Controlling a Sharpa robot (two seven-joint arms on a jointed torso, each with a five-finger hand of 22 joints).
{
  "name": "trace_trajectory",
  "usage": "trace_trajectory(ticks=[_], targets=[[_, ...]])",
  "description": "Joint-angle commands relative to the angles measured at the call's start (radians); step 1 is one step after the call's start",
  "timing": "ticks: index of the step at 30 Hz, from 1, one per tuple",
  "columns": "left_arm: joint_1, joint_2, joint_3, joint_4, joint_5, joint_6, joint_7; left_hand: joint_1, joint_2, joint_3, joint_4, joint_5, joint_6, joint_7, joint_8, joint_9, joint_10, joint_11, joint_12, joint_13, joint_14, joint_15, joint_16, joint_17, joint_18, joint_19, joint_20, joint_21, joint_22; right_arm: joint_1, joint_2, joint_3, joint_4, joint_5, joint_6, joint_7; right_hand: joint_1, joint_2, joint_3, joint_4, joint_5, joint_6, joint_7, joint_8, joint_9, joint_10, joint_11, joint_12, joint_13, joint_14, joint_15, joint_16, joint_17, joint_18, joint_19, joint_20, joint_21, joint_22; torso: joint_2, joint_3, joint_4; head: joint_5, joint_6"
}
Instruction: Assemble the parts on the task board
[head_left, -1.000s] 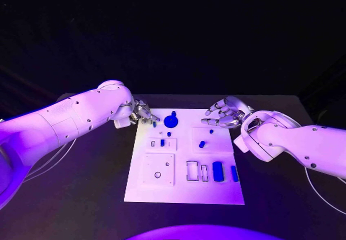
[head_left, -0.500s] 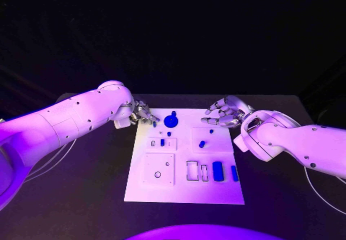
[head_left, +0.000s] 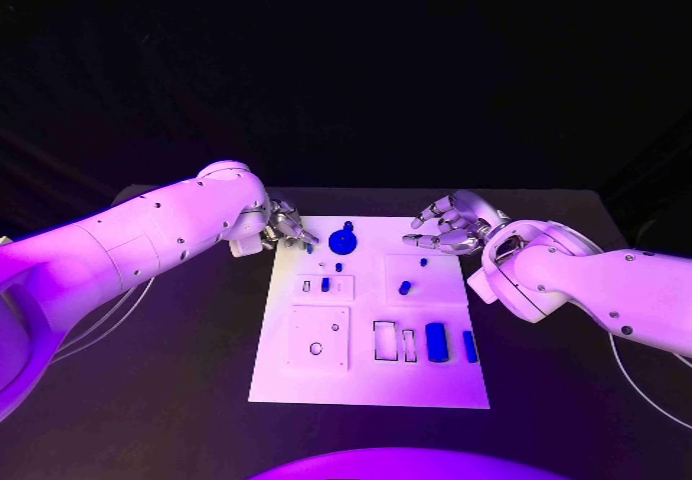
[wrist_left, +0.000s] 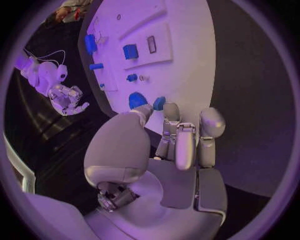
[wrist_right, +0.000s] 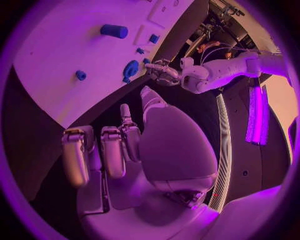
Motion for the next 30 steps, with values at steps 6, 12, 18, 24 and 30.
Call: trace_trajectory(ticks=[6, 12, 18, 24, 30], targets=[[0.000, 0.002, 0.000, 0.001, 0.014, 0.013, 0.015, 0.055, 0.008, 0.033, -0.008, -0.001, 0.006, -0.008, 0.005, 0.005, 0.014, -0.004, 0.004, 0.000, 0.057, -0.012, 0.006, 0.081, -0.006, 0.004, -0.005, 0.006, 0.003, 0.000, 0.002, 0.000, -0.001, -0.004, 0.005, 0.011, -0.003, 0.008, 0.001, -0.001, 0.008, -0.005, -0.001, 0.007, 0.001, 0.004, -0.003, 0.004, 0.129, 0.092, -0.005, -0.003, 0.217, 0.000, 0.092, -0.008, -0.003, 0.248, -0.001, 0.0006, 0.0006, 0.002, -0.003], [0.000, -0.002, 0.000, 0.003, 0.033, 0.014, 0.017, 0.174, 0.014, 0.154, -0.077, 0.003, -0.003, -0.014, 0.012, 0.016, 0.020, -0.011, -0.003, -0.003, 0.058, -0.018, 0.007, 0.083, -0.006, 0.004, -0.012, 0.007, 0.006, 0.000, 0.003, 0.000, -0.002, -0.003, 0.006, 0.011, -0.004, 0.009, 0.001, -0.001, 0.009, -0.004, -0.001, 0.007, 0.002, 0.005, -0.003, 0.004, 0.129, 0.092, -0.005, -0.003, 0.217, 0.000, 0.091, -0.008, -0.004, 0.248, 0.000, 0.0001, -0.0005, 0.003, -0.003], [-0.001, -0.012, 0.001, 0.014, 0.058, 0.015, 0.017, 0.152, -0.032, 0.341, -0.145, 0.003, -0.014, -0.005, 0.043, 0.056, 0.042, -0.005, -0.004, -0.001, 0.057, -0.013, 0.005, 0.080, -0.008, 0.004, -0.008, 0.013, 0.014, 0.000, 0.003, 0.000, -0.003, -0.003, 0.006, 0.011, -0.005, 0.010, 0.001, -0.001, 0.011, -0.004, -0.001, 0.008, 0.002, 0.005, -0.003, 0.005, 0.129, 0.093, -0.005, -0.003, 0.217, 0.000, 0.092, -0.008, -0.003, 0.248, -0.001, 0.0003, -0.0005, 0.007, -0.004], [-0.001, -0.044, 0.001, 0.051, 0.121, 0.002, 0.014, 0.110, -0.062, 0.434, -0.194, 0.017, -0.008, -0.005, 0.055, 0.078, 0.059, -0.007, 0.012, 0.020, 0.058, -0.015, 0.006, 0.082, -0.009, 0.012, -0.010, 0.023, 0.027, 0.000, 0.004, 0.000, -0.005, -0.002, 0.005, 0.011, -0.006, 0.011, 0.002, 0.000, 0.013, -0.004, -0.001, 0.008, 0.002, 0.005, -0.004, 0.004, 0.129, 0.092, -0.006, -0.003, 0.216, 0.000, 0.092, -0.009, -0.003, 0.248, -0.001, 0.0008, 0.0004, 0.013, -0.007], [-0.001, -0.097, 0.002, 0.112, 0.202, -0.028, 0.021, 0.083, -0.080, 0.475, -0.222, 0.030, 0.006, -0.009, 0.057, 0.088, 0.082, -0.011, 0.030, 0.046, 0.060, -0.019, 0.009, 0.089, -0.012, 0.022, -0.013, 0.034, 0.045, 0.000, 0.002, 0.000, -0.006, -0.001, 0.005, 0.012, -0.007, 0.011, 0.002, 0.000, 0.015, -0.004, -0.001, 0.008, 0.002, 0.005, -0.004, 0.003, 0.128, 0.092, -0.006, -0.004, 0.216, 0.001, 0.091, -0.009, -0.005, 0.247, -0.006, 0.0015, 0.0062, 0.013, -0.010]])
